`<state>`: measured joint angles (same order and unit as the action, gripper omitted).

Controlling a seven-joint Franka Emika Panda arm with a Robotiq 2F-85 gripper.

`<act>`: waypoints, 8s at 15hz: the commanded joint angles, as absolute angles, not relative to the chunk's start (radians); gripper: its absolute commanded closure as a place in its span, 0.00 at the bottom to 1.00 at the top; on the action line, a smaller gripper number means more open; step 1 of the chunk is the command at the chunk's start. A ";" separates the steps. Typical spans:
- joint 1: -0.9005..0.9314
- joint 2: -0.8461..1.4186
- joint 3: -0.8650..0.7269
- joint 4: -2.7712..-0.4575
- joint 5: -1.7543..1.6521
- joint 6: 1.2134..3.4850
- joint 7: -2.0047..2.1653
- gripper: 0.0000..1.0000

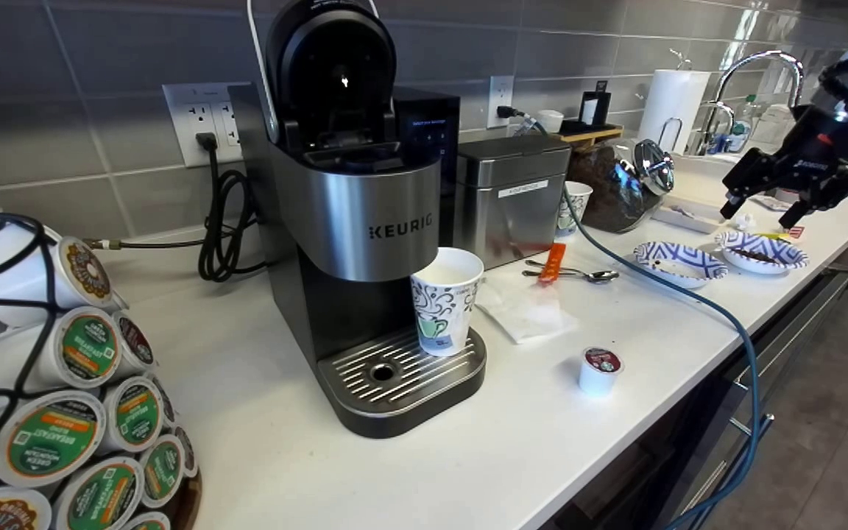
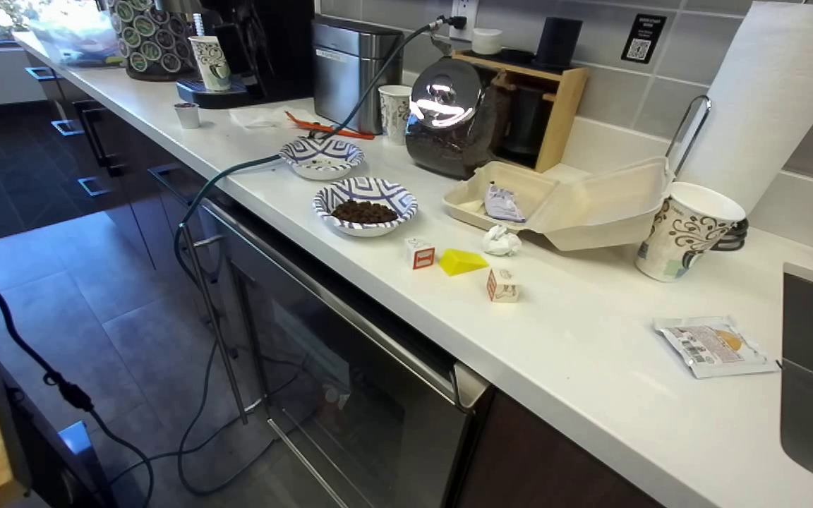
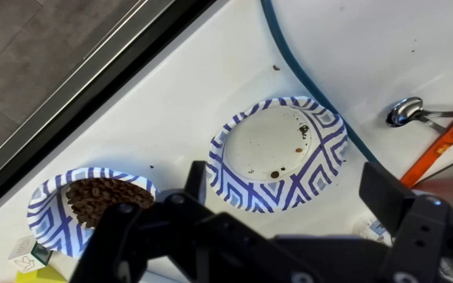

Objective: Remove the coffee cup from the coffeemaker then place one coffee pod in the coffee maker chamber.

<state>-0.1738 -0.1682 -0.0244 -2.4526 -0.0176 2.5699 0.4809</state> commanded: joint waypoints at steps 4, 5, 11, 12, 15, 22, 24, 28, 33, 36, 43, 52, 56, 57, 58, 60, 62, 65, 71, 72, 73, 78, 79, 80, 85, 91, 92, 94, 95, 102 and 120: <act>-0.159 -0.172 -0.031 -2.446 -0.016 2.569 0.472 0.00; -0.159 -0.174 -0.030 -2.446 -0.016 2.569 0.472 0.00; -0.138 -0.193 -0.032 -2.461 0.020 2.581 0.421 0.00; -0.103 -0.228 -0.030 -2.491 0.074 2.597 0.347 0.00; -0.014 -0.309 -0.014 -2.530 0.211 2.592 0.214 0.00; 0.114 -0.379 0.017 -2.503 0.324 2.523 0.116 0.00; 0.117 -0.393 0.013 -2.511 0.328 2.521 0.102 0.00; 0.211 -0.356 0.083 -2.484 0.381 2.614 0.091 0.00; 0.319 -0.214 0.239 -2.346 0.353 2.732 0.150 0.00; 0.298 -0.080 0.305 -2.210 0.249 2.640 0.217 0.00; 0.294 0.029 0.289 -2.127 0.231 2.631 0.180 0.00; 0.319 0.148 0.195 -1.990 -0.263 2.473 0.896 0.00; 0.363 0.217 0.203 -1.875 -0.308 2.356 1.035 0.00; 0.375 0.233 0.202 -1.853 -0.315 2.340 1.062 0.00; 0.386 0.254 0.199 -1.827 -0.321 2.326 1.087 0.00; 0.404 0.295 0.188 -1.783 -0.335 2.325 1.143 0.00; 0.418 0.330 0.173 -1.748 -0.346 2.333 1.189 0.00; 0.430 0.366 0.143 -1.718 -0.360 2.321 1.240 0.00; 0.436 0.413 0.107 -1.676 -0.340 2.317 1.286 0.36; 0.435 0.414 0.103 -1.673 -0.337 2.315 1.286 0.44; 0.430 0.412 0.103 -1.674 -0.329 2.316 1.282 0.53; 0.417 0.389 0.095 -1.694 -0.318 2.317 1.260 0.91; 0.417 0.391 0.096 -1.696 -0.315 2.317 1.258 0.98; 0.417 0.393 0.100 -1.697 -0.311 2.319 1.255 1.00; 0.397 0.315 0.081 -1.764 -0.343 2.313 1.225 0.99; 0.315 0.104 -0.017 -1.974 -0.554 2.160 1.364 0.99; 0.288 0.084 -0.012 -1.998 -0.546 2.115 1.370 0.99; 0.231 0.039 0.006 -2.072 -0.465 2.103 1.321 0.99; 0.210 0.025 0.010 -2.101 -0.443 2.114 1.328 0.99; 0.129 -0.065 0.032 -2.365 -0.270 2.541 1.444 0.99; 0.262 -0.164 0.197 -2.457 -0.143 2.770 1.135 0.00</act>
<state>0.2123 -0.1687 0.1496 -2.4449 -0.2984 2.8051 1.2956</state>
